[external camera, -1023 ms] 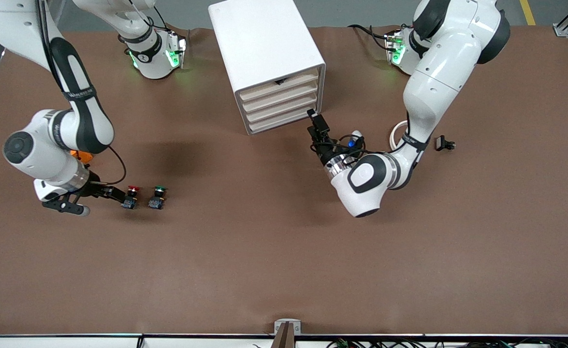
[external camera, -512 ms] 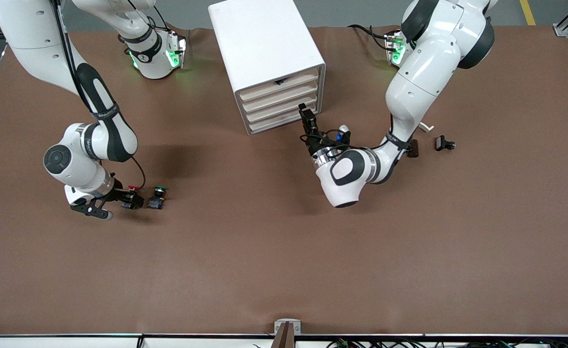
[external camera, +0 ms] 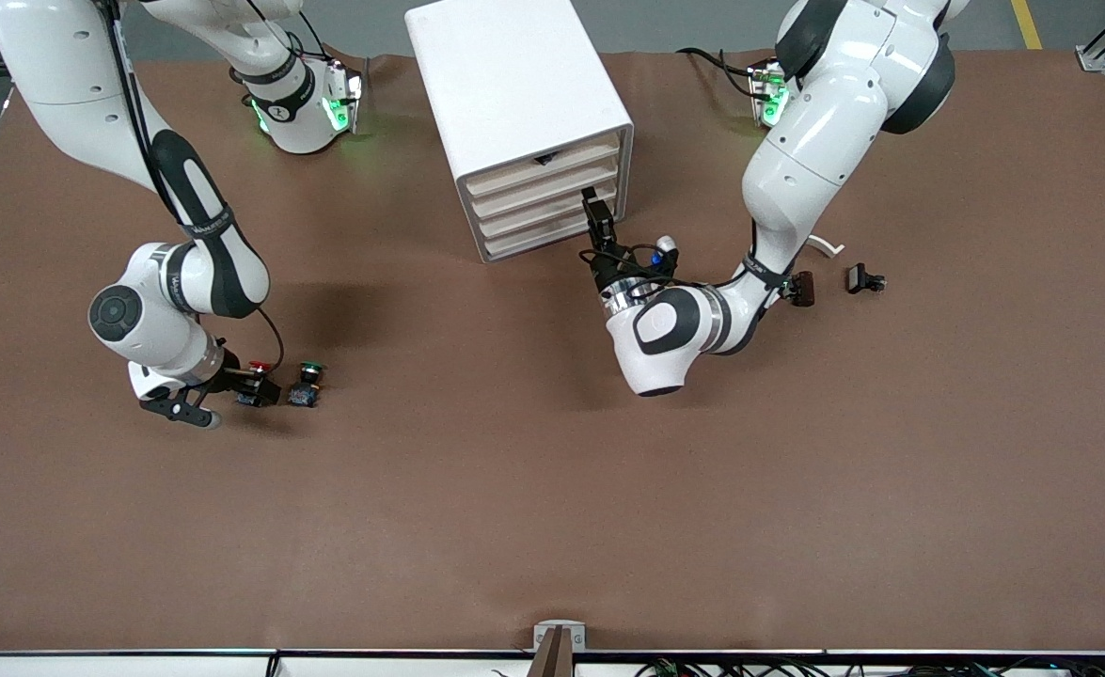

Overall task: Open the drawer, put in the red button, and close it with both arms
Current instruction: 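Grasp the red push button with the right gripper and lift it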

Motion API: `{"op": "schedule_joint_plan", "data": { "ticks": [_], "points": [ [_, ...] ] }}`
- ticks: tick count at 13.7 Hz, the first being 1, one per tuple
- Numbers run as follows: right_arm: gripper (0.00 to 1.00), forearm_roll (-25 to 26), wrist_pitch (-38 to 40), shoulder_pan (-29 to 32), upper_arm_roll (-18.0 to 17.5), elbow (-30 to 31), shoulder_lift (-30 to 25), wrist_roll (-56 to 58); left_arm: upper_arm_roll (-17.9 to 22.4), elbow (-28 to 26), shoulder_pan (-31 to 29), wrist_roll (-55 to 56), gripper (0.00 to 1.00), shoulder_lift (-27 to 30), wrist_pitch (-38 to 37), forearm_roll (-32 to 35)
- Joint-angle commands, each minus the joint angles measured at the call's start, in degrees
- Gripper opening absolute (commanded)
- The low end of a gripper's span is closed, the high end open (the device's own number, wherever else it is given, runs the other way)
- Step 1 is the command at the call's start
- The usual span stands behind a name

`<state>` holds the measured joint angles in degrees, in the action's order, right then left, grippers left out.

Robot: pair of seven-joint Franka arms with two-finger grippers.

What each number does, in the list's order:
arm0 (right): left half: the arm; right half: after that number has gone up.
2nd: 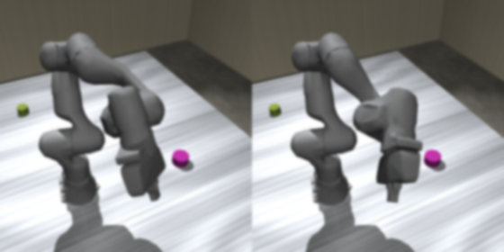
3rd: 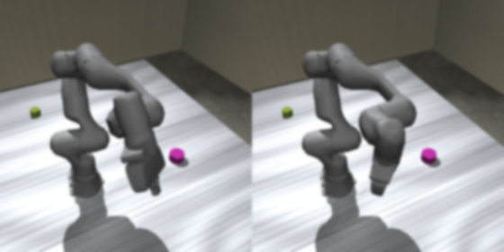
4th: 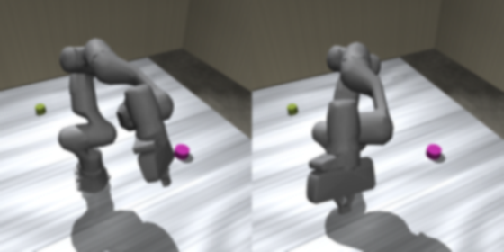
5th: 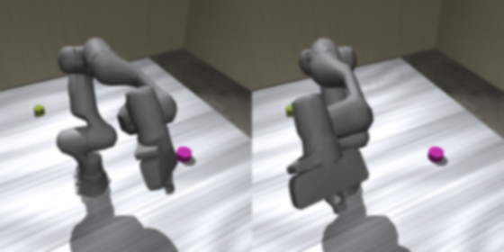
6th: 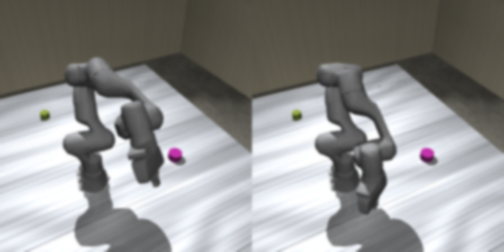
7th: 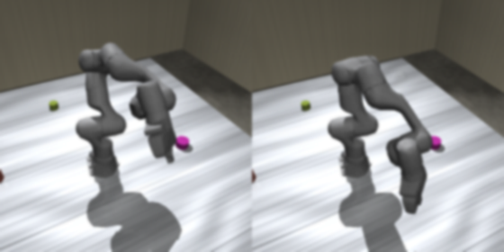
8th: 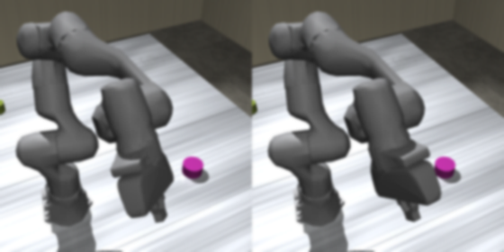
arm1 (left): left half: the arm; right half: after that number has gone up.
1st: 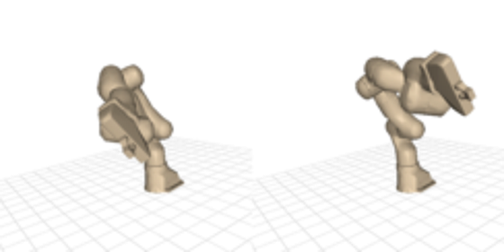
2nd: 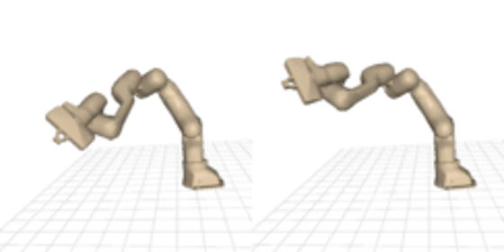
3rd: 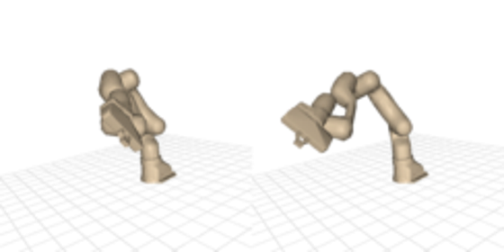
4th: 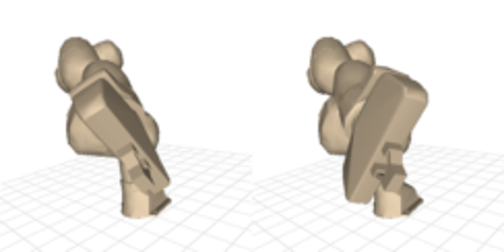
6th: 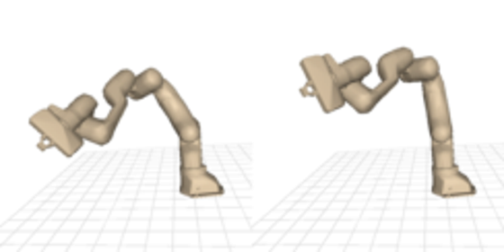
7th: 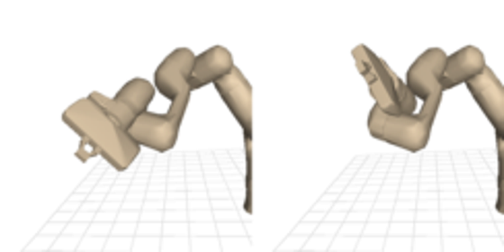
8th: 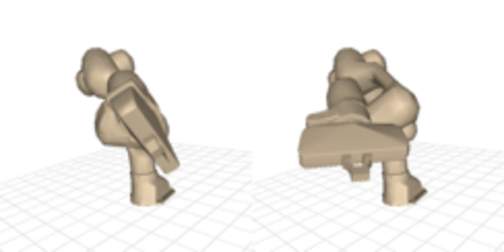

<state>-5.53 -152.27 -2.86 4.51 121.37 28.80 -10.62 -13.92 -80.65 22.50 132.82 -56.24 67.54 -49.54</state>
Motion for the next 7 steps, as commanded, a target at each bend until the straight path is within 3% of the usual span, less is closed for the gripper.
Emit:
{"op": "schedule_joint_plan", "data": {
  "ticks": [1, 2, 3, 7],
  "points": [
    [0.36, 0.09, 0.04, -0.05, -0.03, -0.43, 0.38, -0.98, -0.14, 0.23, 0.35, 0.68, 0.32, 0.25, -2.06, -1.18],
    [0.13, 0.09, 0.22, -0.05, -0.03, -0.43, 0.38, -1.07, -0.14, 0.32, 0.7, 0.68, 0.32, 0.16, -2.06, -1.26],
    [0.0, 0.09, 0.48, -0.05, -0.03, -0.43, 0.38, -1.15, -0.05, 0.41, 0.88, 0.77, 0.32, -0.01, -2.06, -1.26],
    [0.0, 0.09, 3.45, -0.48, -0.12, -1.22, -1.29, -4.14, 0.38, 0.67, 0.88, 0.77, 0.33, -0.01, -1.8, -0.91]
  ]
}}
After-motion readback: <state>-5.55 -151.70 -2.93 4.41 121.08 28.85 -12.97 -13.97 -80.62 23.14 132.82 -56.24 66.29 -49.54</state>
